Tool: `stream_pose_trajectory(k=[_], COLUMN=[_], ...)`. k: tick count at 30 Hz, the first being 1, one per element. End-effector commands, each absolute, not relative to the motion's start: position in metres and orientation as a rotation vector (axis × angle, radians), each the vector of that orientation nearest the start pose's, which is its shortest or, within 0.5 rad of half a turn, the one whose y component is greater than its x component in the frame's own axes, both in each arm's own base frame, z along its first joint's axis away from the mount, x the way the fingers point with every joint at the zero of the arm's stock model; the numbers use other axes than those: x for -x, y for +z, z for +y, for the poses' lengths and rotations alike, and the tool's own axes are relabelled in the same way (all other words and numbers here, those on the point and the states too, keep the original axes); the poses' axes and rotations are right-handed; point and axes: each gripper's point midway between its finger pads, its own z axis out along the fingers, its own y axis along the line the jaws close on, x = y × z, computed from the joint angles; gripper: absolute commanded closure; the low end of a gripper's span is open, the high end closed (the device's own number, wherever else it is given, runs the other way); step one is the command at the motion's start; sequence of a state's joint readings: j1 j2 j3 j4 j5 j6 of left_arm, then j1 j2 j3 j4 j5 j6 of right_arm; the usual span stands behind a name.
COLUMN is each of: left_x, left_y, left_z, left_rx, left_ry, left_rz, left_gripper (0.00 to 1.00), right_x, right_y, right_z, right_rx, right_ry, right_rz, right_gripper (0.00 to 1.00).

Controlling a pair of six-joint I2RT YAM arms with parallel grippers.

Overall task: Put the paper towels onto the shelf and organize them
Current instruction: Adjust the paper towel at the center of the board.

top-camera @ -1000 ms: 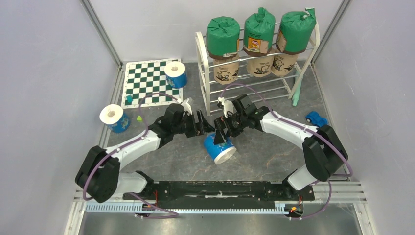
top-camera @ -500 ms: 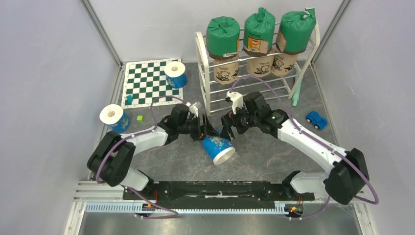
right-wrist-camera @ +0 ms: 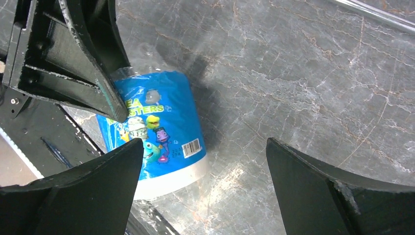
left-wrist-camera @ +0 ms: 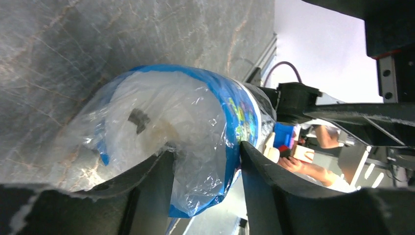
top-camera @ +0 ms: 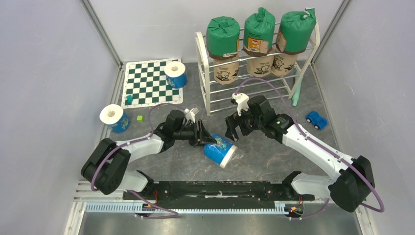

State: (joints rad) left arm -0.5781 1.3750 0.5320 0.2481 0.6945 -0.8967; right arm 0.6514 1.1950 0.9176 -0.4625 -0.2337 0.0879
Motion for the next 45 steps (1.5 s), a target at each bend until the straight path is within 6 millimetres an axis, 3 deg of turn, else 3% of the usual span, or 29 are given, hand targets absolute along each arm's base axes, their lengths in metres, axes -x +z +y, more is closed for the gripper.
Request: stream_pose_trajectory(k=[1, 5, 8, 10, 14, 17, 18, 21, 22, 31, 40, 45], left_x=[-0.188, -0.187, -0.186, -0.19, -0.205, -0.206, -0.204, -0.202, -0.202, -0.202, -0.224, -0.228], left_y=[0.137, 0.154, 0.171, 0.174, 0.181, 0.195, 0.195, 0.181, 0.176, 0.179, 0.178, 0.171], left_z=[-0.3, -0.302, -0.3, -0.291, -0.25, -0.241, -0.242, -0.246, -0.246, -0.269, -0.3, -0.307], left_rx=[-0.063, -0.065, -0.12, -0.191, -0.275, -0.31, -0.315, -0.293, -0.278, -0.295, -0.336, -0.335], left_ry=[-1.711, -1.778, -1.74, -1.577, -1.101, -1.03, -1.049, -1.076, -1.077, -1.153, -1.136, -1.133], left_rz=[2.334, 2.259, 2.231, 2.268, 2.329, 2.311, 2.313, 2.358, 2.373, 2.33, 2.312, 2.329], left_gripper=[0.47, 0.61, 0.65, 0.67, 0.67, 0.66, 0.63, 0.33, 0.27, 0.23, 0.22, 0.22], right_x=[-0.24, -0.24, -0.241, -0.242, -0.242, -0.242, -0.242, -0.24, -0.239, -0.223, -0.213, -0.207], right_y=[0.157, 0.157, 0.159, 0.16, 0.163, 0.162, 0.161, 0.157, 0.157, 0.145, 0.115, 0.115], right_z=[0.232, 0.232, 0.231, 0.23, 0.229, 0.228, 0.228, 0.227, 0.226, 0.226, 0.209, 0.216], right_rx=[0.758, 0.752, 0.745, 0.742, 0.728, 0.723, 0.72, 0.717, 0.714, 0.761, 0.716, 0.718], right_ry=[0.611, 0.605, 0.598, 0.595, 0.598, 0.596, 0.596, 0.596, 0.598, 0.652, 0.6, 0.668], right_rz=[2.221, 2.219, 2.21, 2.203, 2.174, 2.163, 2.165, 2.171, 2.174, 2.182, 2.242, 2.253], right_gripper=[0.02, 0.02, 0.02, 0.02, 0.02, 0.02, 0.02, 0.02, 0.02, 0.02, 0.02, 0.04])
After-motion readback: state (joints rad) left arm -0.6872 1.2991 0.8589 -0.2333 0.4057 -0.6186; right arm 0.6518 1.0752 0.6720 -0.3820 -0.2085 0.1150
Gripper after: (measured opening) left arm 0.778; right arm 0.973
